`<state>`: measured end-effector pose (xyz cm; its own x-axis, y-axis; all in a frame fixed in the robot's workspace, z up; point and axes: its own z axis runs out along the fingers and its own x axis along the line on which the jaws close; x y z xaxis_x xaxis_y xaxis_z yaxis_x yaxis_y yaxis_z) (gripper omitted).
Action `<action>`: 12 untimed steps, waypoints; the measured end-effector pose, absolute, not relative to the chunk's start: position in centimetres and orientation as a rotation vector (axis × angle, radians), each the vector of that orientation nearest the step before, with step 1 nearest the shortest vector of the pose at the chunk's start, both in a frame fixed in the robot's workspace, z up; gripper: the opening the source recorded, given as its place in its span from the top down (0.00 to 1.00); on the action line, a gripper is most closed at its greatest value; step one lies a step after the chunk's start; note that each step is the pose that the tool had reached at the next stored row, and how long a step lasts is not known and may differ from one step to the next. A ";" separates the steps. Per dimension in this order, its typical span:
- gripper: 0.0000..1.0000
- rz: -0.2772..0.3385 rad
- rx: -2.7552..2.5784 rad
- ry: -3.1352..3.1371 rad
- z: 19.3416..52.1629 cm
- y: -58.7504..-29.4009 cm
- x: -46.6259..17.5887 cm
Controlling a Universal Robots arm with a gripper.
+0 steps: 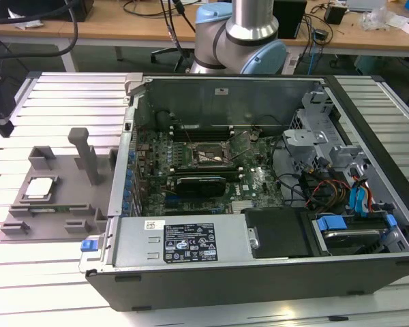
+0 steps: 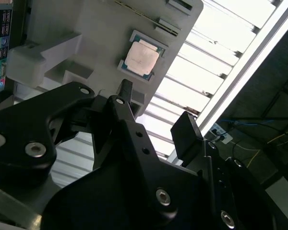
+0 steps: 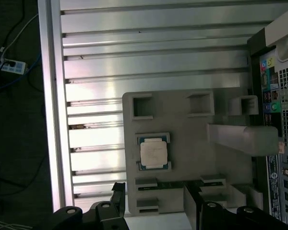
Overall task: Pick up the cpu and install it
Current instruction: 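Pick up the cpu and move it towards the insertion slot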
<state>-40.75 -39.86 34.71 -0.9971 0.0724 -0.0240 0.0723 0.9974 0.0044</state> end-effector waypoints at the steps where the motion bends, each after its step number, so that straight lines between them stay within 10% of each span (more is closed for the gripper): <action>1: 0.40 0.005 0.113 3.115 34.6 -39.9 -40.8; 12: 0.40 0.005 0.113 3.115 34.1 -39.9 -40.8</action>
<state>-40.75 -39.86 34.13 -0.9971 0.0724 -0.0240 0.0723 0.9974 0.0044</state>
